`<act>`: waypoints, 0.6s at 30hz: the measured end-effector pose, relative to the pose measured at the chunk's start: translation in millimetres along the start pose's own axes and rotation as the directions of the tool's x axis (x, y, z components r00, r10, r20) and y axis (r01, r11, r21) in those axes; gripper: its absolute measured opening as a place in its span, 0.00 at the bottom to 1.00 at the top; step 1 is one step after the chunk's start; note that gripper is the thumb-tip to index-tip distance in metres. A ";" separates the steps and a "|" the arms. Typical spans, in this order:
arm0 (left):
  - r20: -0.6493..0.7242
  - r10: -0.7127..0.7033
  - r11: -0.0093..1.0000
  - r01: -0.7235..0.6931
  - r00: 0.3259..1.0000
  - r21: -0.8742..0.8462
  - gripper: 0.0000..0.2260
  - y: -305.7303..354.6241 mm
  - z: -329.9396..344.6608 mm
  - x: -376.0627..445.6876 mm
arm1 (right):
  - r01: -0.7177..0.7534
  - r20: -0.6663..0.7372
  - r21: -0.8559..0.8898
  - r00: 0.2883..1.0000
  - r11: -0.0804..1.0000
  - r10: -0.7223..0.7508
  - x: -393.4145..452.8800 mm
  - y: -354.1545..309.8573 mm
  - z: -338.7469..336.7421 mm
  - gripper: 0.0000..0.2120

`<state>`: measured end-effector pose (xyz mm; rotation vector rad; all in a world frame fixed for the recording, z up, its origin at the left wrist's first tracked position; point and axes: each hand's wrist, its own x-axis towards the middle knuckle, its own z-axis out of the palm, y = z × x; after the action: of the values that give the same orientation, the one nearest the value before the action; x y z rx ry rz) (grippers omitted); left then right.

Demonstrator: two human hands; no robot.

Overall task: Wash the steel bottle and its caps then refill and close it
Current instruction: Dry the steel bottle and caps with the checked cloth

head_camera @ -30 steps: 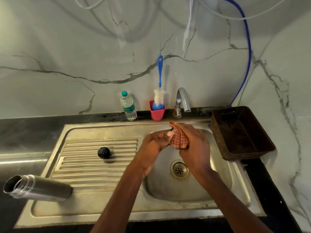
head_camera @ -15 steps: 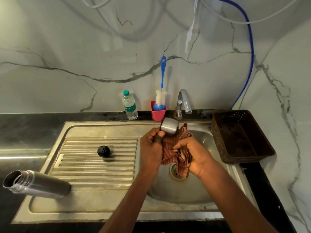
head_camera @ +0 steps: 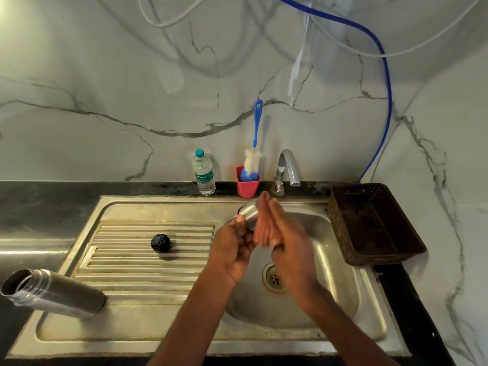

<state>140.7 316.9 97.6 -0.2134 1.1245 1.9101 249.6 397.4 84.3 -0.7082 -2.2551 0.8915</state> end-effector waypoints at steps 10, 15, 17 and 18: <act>0.001 0.131 0.990 -0.131 0.991 0.044 0.08 12.4 10.0 -12.9 | -0.479 0.019 0.408 0.856 0.778 0.517 -19.4 -3.2 -0.7 0.24; 0.041 0.288 0.875 -0.280 0.957 0.395 0.13 6.0 -5.8 -12.5 | -0.422 -0.115 0.456 0.845 0.783 0.522 -2.4 -16.7 -17.4 0.24; 0.132 0.267 0.841 -0.297 0.955 0.452 0.16 5.3 -8.3 -13.6 | -0.138 -0.093 0.179 0.983 0.974 0.156 0.8 -24.7 -15.9 0.31; 0.171 0.254 0.829 -0.306 0.952 0.468 0.17 5.5 -9.1 -14.2 | 0.017 -0.029 0.013 0.999 1.000 -0.017 4.3 -23.7 -13.4 0.33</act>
<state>142.6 300.2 103.3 0.3489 1.5958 1.7831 250.1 390.7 111.0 -0.6908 -2.2241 0.8821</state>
